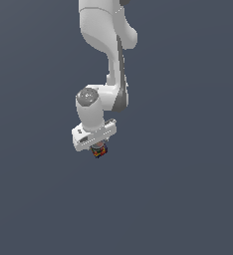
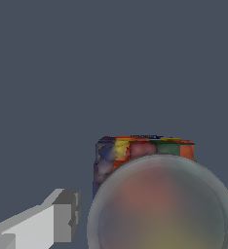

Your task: Pick up the object and move it to a goal position.

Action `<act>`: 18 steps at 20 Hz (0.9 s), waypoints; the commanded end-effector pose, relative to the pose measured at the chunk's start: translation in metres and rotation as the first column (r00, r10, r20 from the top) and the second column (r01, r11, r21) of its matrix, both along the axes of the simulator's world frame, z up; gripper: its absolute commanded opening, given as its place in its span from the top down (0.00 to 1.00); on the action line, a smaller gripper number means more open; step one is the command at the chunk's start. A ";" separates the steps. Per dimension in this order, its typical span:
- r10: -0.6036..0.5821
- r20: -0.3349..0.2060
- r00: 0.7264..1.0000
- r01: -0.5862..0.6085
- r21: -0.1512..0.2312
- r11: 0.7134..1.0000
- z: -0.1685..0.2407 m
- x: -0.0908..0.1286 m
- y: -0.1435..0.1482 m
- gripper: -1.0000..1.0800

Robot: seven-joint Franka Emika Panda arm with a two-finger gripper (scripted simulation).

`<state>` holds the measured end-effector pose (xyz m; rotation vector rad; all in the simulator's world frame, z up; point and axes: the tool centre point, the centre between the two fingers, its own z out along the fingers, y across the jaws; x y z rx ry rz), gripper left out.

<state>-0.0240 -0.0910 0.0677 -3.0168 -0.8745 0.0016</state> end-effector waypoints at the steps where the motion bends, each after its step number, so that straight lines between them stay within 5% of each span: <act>1: 0.000 0.001 1.000 0.000 0.000 1.000 -0.007 0.000 0.000 0.04; 4: 0.000 0.001 1.000 0.000 0.000 1.000 -0.010 0.001 0.000 0.04; 5: 0.000 0.001 1.000 0.000 0.000 1.000 -0.010 0.001 0.000 1.00; 18: 0.000 0.002 1.000 0.000 -0.001 1.000 -0.007 0.001 -0.002 1.00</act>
